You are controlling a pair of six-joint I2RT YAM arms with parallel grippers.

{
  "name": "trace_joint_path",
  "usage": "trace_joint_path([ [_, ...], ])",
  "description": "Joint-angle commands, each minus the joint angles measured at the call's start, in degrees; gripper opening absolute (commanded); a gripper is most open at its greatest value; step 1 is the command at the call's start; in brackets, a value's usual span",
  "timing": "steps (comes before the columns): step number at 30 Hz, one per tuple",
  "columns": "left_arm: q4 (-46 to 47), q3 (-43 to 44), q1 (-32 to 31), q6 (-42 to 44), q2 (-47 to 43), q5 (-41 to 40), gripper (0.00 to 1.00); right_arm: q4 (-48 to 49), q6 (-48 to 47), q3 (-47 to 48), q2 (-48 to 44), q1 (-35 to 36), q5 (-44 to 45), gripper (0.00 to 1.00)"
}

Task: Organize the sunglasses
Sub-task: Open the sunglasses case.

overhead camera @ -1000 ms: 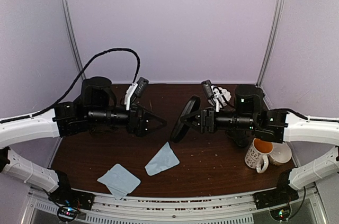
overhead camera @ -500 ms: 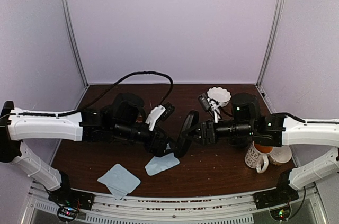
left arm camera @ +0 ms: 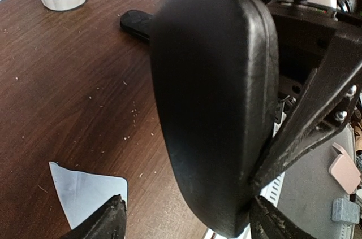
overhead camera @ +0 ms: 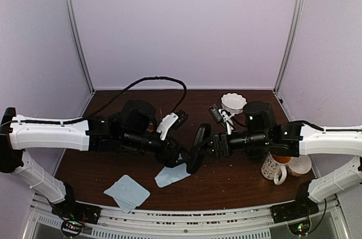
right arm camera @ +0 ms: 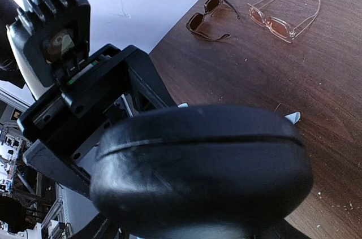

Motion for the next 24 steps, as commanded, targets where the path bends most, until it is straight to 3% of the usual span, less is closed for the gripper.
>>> trace_joint_path([
  [1,1.1,3.3,0.0,0.8,-0.8,-1.2,0.78,-0.2,-1.1,0.8,-0.2,0.6,-1.2,0.37],
  [24,1.3,1.3,0.0,-0.5,0.4,-2.6,0.78,-1.2,-1.3,1.7,-2.2,0.5,1.1,0.37],
])
